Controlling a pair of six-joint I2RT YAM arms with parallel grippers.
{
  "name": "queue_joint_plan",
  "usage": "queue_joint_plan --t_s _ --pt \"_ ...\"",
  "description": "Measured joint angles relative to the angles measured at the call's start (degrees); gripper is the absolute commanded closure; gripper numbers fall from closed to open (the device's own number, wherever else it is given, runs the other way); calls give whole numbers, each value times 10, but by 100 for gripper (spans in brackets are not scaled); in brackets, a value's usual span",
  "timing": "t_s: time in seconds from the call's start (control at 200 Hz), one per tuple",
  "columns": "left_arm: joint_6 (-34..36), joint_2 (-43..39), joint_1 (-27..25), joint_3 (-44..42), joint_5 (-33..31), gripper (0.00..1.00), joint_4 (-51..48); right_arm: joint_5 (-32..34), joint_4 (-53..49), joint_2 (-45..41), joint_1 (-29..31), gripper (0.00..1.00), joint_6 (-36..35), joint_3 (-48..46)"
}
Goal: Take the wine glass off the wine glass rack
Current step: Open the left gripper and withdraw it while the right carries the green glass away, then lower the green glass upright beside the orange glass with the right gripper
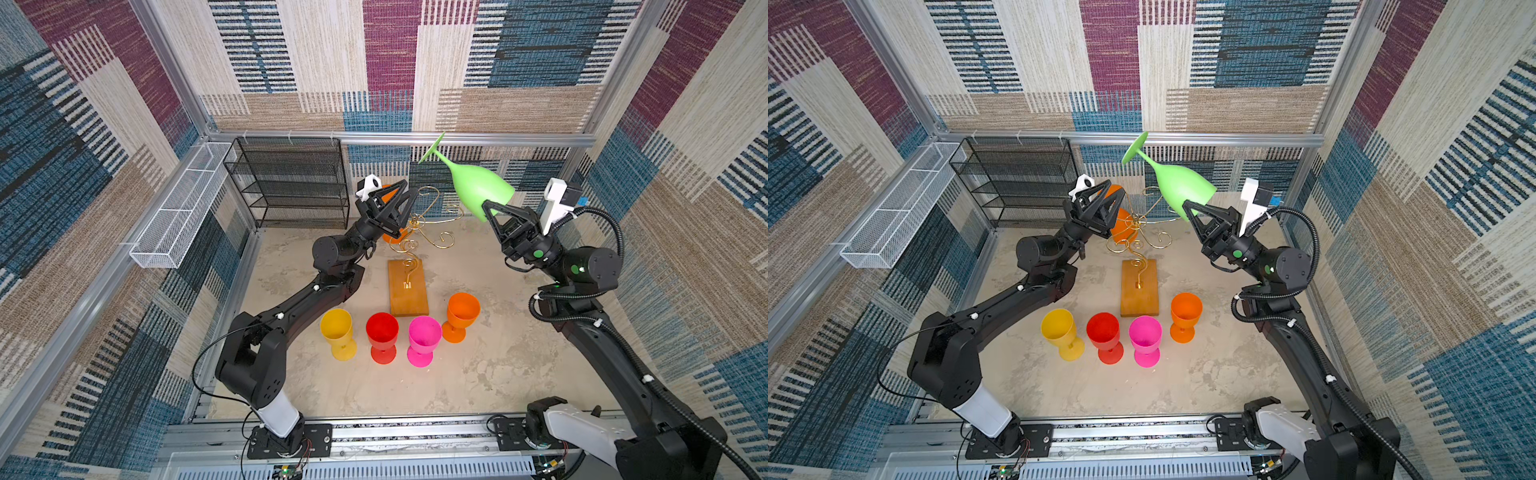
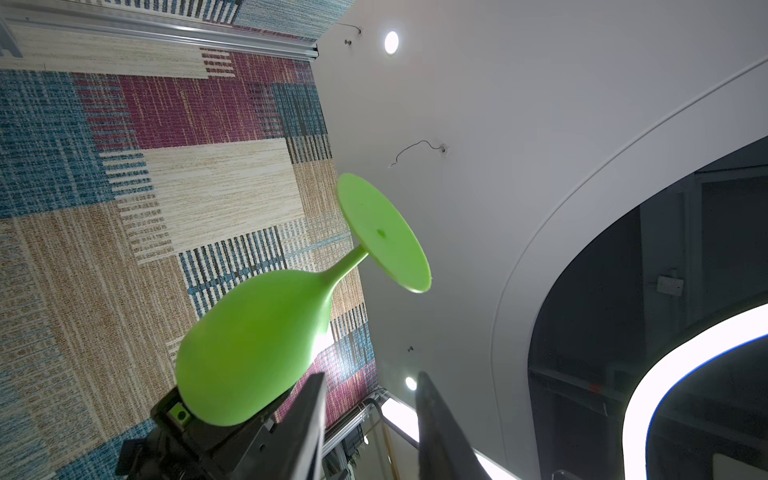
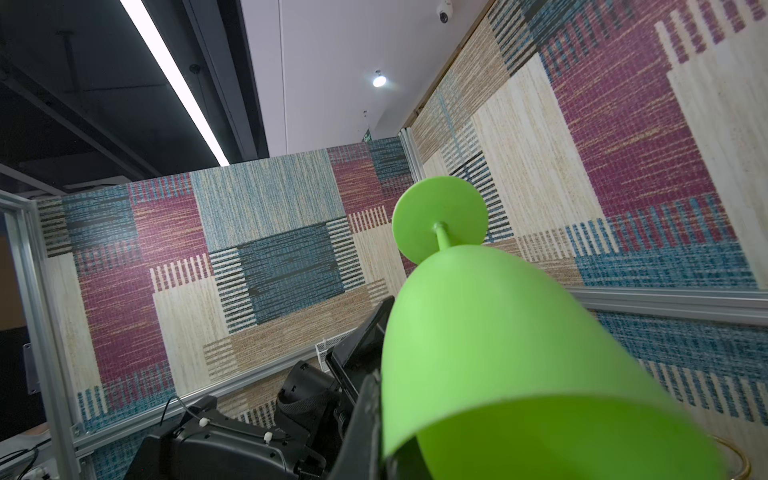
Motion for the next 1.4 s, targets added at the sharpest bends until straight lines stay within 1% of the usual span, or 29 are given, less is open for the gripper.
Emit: queue_joint_plan --t_s 0.145,0.245,0.386,0.466,0.551,0.641,0.786,0.841,0.956,1.061,1.217,1.327,1.402 --pt "4 1 3 1 16 55 0 90 -207 -22 0 100 -93 106" --pt "14 7 6 12 29 54 -1 179 -357 -21 0 100 -148 179" --pt "45 4 16 27 61 52 -19 308 -541 9 -8 100 -205 266" --pt "78 -14 21 28 81 51 -54 340 -616 27 -35 100 -223 280" --pt "122 -43 26 28 104 51 -105 338 -673 42 -70 100 -233 267" --pt "175 -78 33 28 121 51 -161 312 -710 61 -97 100 -237 241" --pt "255 -131 50 23 141 50 -249 262 -739 109 -104 100 -250 215" --pt "283 -150 57 22 147 50 -283 252 -746 132 -104 100 -259 206" --pt "364 -193 66 27 151 49 -369 238 -764 176 -105 100 -275 183" --pt "447 -227 69 45 156 48 -469 234 -785 204 -95 100 -291 174" --pt "559 -264 74 71 141 47 -600 238 -809 235 -55 100 -314 189" --pt "615 -277 75 79 129 47 -662 263 -830 263 -25 100 -328 213" --pt "635 -281 78 79 123 47 -692 276 -847 283 -10 100 -337 224"
